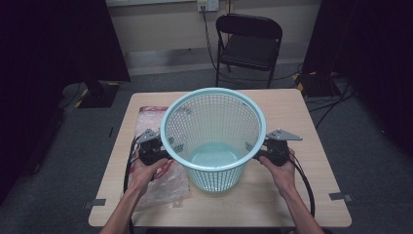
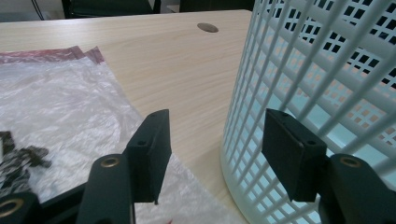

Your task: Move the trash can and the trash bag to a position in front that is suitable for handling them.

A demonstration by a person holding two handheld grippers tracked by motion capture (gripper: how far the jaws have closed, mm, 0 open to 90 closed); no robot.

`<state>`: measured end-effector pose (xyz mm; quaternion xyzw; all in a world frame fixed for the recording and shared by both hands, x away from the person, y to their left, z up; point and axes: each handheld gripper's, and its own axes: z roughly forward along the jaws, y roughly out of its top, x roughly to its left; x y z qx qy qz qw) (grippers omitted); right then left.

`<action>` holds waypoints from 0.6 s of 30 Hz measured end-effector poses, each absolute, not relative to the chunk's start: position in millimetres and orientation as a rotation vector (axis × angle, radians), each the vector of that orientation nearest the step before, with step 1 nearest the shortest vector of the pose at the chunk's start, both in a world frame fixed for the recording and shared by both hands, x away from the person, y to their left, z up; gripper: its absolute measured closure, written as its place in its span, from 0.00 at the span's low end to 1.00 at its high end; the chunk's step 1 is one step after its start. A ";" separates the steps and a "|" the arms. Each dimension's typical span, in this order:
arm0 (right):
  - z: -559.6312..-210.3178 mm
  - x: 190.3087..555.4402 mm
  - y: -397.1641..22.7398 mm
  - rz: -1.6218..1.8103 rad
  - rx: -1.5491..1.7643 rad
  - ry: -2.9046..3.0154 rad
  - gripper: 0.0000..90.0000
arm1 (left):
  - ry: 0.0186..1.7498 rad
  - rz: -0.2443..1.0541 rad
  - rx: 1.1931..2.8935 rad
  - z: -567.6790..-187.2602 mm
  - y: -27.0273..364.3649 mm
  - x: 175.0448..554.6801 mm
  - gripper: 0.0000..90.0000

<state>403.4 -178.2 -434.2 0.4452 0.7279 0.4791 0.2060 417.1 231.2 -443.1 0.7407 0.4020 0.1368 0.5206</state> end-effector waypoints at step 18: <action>-446.3 393.5 -181.1 1.242 1.181 2.126 0.33 | 1.066 0.379 1.794 -439.5 296.3 390.2 0.32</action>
